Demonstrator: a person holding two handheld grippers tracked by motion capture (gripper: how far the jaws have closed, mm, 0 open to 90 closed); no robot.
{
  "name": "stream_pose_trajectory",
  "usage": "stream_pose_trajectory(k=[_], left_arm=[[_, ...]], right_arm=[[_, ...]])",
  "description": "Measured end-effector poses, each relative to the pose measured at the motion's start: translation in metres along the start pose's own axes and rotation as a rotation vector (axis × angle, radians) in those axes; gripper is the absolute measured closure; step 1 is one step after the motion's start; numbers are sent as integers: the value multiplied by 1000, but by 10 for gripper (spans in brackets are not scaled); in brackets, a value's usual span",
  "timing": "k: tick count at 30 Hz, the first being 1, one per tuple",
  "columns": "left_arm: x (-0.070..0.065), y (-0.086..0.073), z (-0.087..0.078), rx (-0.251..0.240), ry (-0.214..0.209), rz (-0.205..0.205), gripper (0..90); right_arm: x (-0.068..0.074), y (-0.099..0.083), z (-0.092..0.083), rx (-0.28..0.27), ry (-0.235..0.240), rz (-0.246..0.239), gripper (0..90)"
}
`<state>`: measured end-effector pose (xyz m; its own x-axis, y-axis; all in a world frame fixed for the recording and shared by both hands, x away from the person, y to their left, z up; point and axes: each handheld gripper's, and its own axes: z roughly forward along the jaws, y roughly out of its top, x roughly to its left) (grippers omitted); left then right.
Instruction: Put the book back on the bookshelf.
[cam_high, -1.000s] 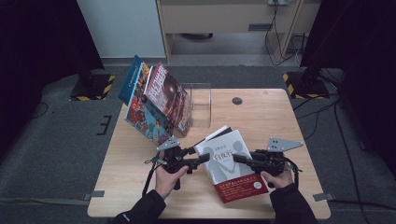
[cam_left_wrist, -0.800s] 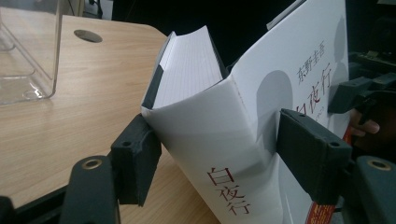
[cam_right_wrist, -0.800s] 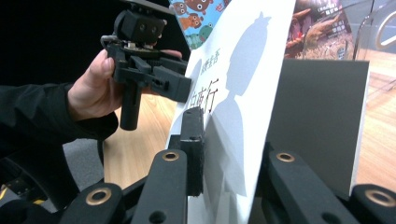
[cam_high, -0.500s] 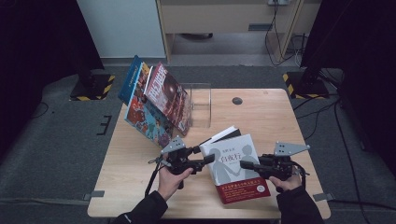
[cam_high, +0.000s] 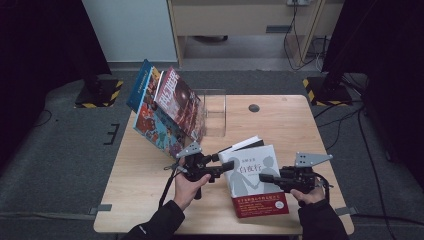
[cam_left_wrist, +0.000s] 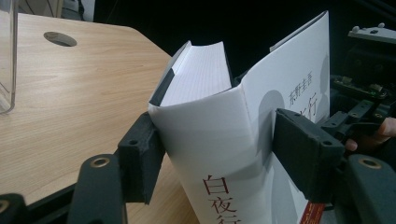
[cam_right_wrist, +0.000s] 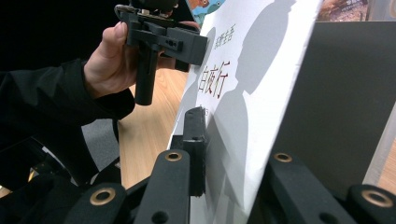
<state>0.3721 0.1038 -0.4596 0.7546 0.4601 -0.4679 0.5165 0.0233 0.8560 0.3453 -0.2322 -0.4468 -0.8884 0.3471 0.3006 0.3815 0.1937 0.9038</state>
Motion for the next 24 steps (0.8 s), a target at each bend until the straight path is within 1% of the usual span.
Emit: stream_pose_trajectory(k=[2,4,7,10,12,13,17,19,21,24], left_arm=[[-1,1,-1,8,-3,5,354],[-2,2,-3,14,-4,1,357],[-3,3,-8,12,6,5,357],[-5,7,-14,4,27,35,358],[-7,10,-19,0,44,60,359],[-8,11,-21,-6,52,75,360],[-10,16,-29,-14,67,111,364],[-11,17,-32,-19,70,119,364],[-14,17,-32,-20,74,138,365],[-20,16,-32,-31,66,168,390]], right_arm=[[1,1,1,4,6,-4,786],[2,3,2,5,10,-13,789],[4,7,5,-1,17,-31,800],[6,11,10,-13,19,-47,810],[6,13,14,-20,19,-43,819],[7,15,17,-22,20,-49,821],[9,21,30,-24,35,-75,836],[10,22,36,-28,38,-87,838],[11,23,38,-27,41,-95,834],[10,19,35,-31,37,-97,814]])
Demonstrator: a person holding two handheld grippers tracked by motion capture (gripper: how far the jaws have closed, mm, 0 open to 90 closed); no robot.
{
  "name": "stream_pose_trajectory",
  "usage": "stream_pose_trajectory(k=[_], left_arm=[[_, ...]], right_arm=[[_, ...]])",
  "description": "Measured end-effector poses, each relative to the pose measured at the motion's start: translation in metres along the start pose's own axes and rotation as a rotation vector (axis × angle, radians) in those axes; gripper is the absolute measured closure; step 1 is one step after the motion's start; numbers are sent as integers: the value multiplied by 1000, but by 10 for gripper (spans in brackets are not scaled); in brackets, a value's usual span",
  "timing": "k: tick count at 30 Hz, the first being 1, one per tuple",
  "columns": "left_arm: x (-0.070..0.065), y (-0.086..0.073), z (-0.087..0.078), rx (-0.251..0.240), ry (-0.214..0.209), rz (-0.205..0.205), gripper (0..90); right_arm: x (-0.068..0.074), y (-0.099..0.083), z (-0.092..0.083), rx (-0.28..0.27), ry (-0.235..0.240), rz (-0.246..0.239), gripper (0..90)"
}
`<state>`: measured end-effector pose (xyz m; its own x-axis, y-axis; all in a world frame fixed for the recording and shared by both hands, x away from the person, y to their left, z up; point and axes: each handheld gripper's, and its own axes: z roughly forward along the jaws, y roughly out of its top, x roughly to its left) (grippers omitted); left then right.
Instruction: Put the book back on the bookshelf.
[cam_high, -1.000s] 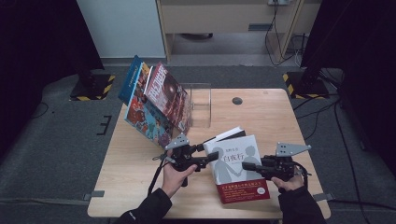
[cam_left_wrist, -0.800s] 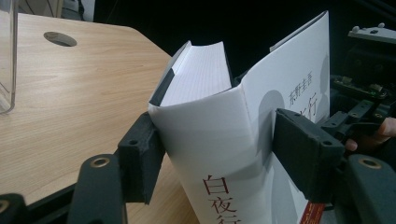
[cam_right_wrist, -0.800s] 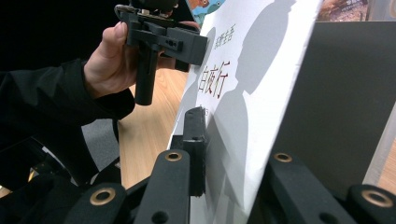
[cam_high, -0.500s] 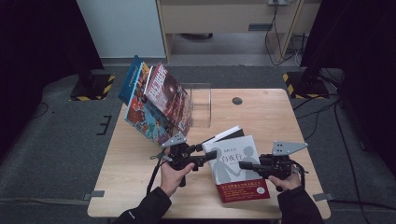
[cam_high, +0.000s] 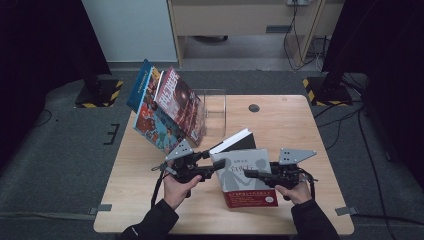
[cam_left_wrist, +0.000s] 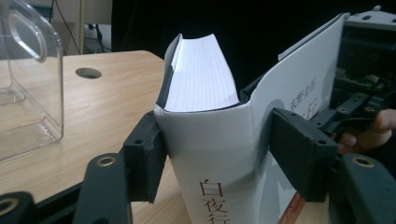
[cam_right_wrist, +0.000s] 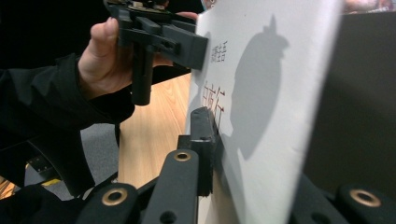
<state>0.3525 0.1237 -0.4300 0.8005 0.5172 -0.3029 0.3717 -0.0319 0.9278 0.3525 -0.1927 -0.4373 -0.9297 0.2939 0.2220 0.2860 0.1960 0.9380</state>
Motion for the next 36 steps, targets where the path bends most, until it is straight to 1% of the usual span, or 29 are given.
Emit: stream_pose_trajectory(k=[3,5,9,11,12,14,16,18,20,23,24,26,27,28,29,31,33,35,36], left_arm=[[-7,-1,2,-14,-8,33,414],[-9,-1,4,-20,-9,45,412],[-8,-1,6,-26,-22,36,409],[-6,-2,7,-19,-19,39,398],[-6,-3,8,-17,-22,34,394],[-6,-4,9,-13,-25,39,374],[-6,-4,10,-11,-34,34,364],[-7,-5,12,1,-47,32,360],[-9,-6,17,25,-59,29,339],[-12,-8,25,37,-63,44,297],[-12,-8,26,38,-67,43,298],[-13,-7,28,39,-72,53,317],[-14,-7,28,39,-74,54,323],[-14,-7,28,40,-72,57,334],[-14,-7,28,41,-74,58,344],[-14,-6,27,42,-70,58,362],[-13,-6,27,43,-62,60,380],[-14,-6,26,45,-68,60,403],[-14,-6,26,48,-68,63,409]], right_arm=[[-1,-6,-7,14,6,9,807],[0,-9,-10,24,0,3,802],[2,-12,-12,44,-14,-7,794],[2,-14,-13,55,-9,-2,810],[2,-14,-13,55,-9,-5,820],[3,-13,-14,59,21,6,850],[4,-14,-14,60,34,5,861],[4,-15,-14,61,36,7,862],[4,-16,-15,64,39,14,861],[2,-17,-16,66,35,17,848],[2,-17,-16,70,28,16,835],[2,-18,-16,85,3,1,816],[1,-19,-16,100,3,4,801],[0,-20,-16,120,-10,3,759],[0,-22,-16,133,-32,-4,733],[-2,-23,-18,141,-57,-9,687],[-3,-22,-22,134,-102,-20,656],[-6,-22,-28,110,-143,-26,643],[-7,-22,-30,108,-141,-21,635]])
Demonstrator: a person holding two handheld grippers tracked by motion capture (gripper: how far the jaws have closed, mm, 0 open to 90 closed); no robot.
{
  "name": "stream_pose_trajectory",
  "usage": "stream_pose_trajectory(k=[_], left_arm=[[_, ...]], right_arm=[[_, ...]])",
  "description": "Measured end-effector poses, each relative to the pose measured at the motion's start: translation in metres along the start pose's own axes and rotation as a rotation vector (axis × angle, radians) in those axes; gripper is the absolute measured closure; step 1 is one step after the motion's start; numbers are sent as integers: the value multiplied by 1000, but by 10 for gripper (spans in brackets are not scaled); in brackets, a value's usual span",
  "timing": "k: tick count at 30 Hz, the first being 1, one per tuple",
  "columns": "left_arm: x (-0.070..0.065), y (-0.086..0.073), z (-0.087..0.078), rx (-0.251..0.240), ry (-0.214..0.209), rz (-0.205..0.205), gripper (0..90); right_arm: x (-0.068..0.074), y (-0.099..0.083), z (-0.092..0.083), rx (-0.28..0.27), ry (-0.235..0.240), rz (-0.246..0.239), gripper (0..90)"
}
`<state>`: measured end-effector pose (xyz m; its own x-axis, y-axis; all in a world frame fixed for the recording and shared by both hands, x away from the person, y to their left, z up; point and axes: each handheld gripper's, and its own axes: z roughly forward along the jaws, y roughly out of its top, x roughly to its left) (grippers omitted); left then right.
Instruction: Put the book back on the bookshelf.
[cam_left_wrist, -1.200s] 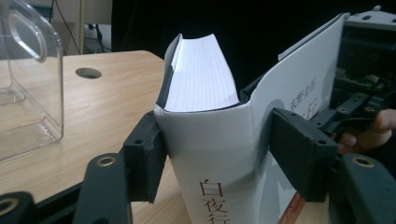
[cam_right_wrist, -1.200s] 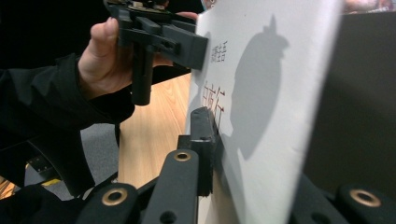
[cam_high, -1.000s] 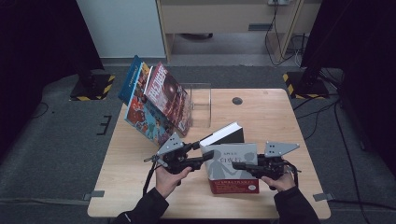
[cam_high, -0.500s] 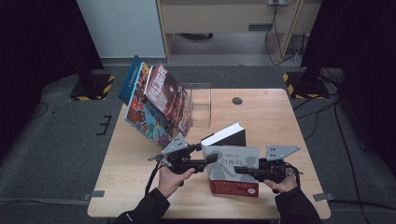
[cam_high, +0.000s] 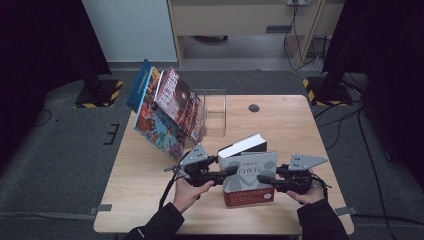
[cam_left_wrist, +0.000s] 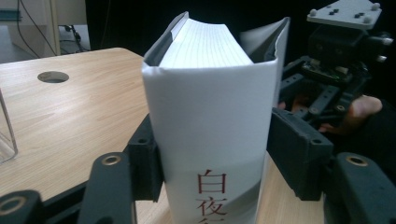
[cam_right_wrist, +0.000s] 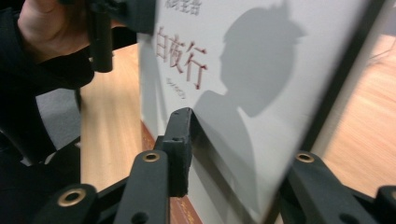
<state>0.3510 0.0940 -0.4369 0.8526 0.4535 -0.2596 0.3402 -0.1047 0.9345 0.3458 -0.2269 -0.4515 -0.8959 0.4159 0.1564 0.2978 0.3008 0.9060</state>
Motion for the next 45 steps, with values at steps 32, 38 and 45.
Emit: stream_pose_trajectory(k=[32,38,45], left_arm=[[-11,4,-1,60,19,48,524],[-11,7,-8,75,51,120,527],[-11,7,-10,72,45,106,505]], right_arm=[[-14,-9,7,-12,-131,-37,543],[-13,-4,17,-23,-140,-56,546],[-12,-6,22,-46,-152,-51,444]])
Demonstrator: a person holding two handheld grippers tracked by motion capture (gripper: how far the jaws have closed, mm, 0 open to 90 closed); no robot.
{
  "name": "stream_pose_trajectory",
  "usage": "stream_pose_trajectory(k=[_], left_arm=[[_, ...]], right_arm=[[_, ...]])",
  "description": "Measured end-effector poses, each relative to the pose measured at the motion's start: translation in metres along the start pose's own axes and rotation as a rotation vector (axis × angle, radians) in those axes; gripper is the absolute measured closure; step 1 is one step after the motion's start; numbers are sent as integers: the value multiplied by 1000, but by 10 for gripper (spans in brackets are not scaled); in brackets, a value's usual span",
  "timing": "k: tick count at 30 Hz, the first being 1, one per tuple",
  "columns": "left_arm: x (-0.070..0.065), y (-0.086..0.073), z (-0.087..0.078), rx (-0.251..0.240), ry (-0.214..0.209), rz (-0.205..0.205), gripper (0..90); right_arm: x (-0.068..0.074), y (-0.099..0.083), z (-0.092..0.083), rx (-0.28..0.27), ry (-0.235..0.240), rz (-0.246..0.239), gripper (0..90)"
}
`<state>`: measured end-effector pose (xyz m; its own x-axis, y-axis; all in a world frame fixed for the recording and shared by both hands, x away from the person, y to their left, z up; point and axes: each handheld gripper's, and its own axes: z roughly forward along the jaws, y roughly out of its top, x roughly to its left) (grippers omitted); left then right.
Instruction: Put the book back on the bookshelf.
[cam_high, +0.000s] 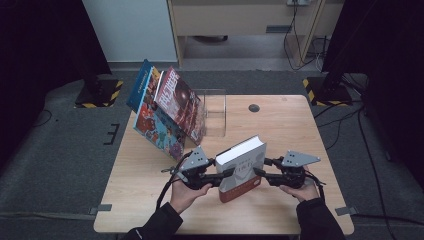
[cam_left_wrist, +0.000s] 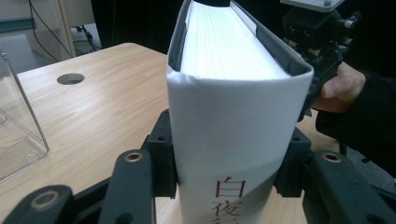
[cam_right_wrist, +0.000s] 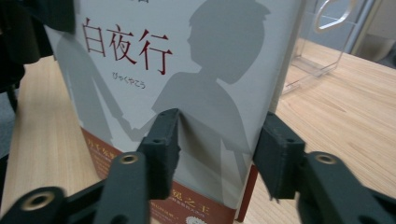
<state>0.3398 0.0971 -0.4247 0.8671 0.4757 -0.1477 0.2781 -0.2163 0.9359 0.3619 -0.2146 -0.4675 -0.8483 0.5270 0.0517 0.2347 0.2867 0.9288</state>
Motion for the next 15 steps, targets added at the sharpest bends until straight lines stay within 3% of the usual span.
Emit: stream_pose_trajectory(k=[5,15], left_arm=[[-5,7,1,24,21,12,475],[-7,30,5,52,41,20,452]], right_arm=[[3,-4,4,33,-9,-4,367],[5,-4,6,14,-14,8,333]])
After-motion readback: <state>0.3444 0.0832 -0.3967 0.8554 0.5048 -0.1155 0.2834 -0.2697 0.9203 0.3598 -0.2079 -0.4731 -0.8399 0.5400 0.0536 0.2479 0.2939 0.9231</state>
